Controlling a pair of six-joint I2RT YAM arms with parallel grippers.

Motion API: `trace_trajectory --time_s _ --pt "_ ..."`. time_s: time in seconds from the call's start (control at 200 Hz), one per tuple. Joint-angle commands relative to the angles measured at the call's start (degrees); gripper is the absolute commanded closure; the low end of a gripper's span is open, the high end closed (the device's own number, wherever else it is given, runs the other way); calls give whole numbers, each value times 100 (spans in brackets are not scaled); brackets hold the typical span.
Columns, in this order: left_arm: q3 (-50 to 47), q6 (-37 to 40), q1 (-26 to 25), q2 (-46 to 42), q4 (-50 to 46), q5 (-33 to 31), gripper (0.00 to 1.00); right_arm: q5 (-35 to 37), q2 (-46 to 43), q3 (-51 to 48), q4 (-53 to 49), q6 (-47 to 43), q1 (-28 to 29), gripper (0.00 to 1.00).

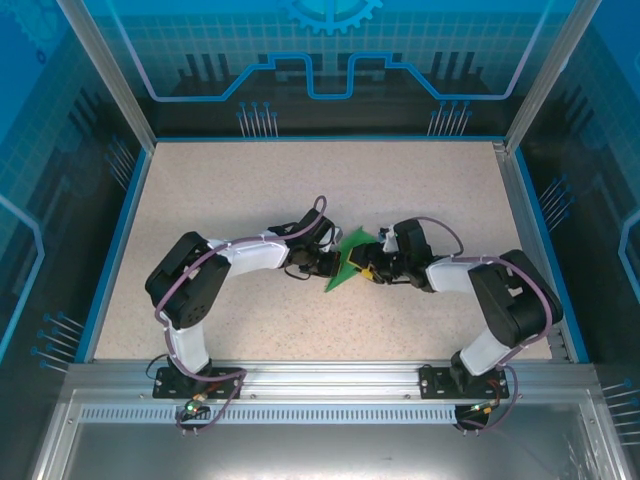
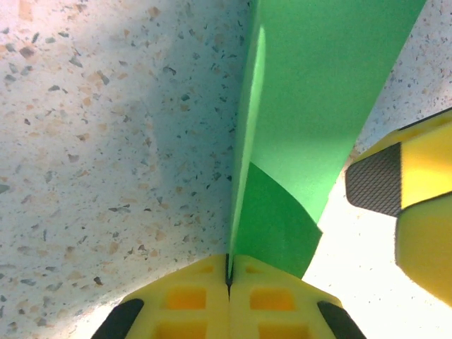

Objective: Fold a paper plane with a square sheet of paper (pick it up from the middle)
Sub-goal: Move a paper plane to the center of the table.

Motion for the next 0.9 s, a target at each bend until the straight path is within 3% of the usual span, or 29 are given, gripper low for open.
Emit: trace_trajectory --time_s 0.0,0.455,0.895 --pt "-84 -102 50 -206 85 156 99 255 29 172 -637 -387 5 46" --pt "-67 -102 57 -154 95 170 99 -346 624 84 582 248 110 45" --pt "-93 -137 58 -198 155 231 99 -323 507 109 651 425 259 46"
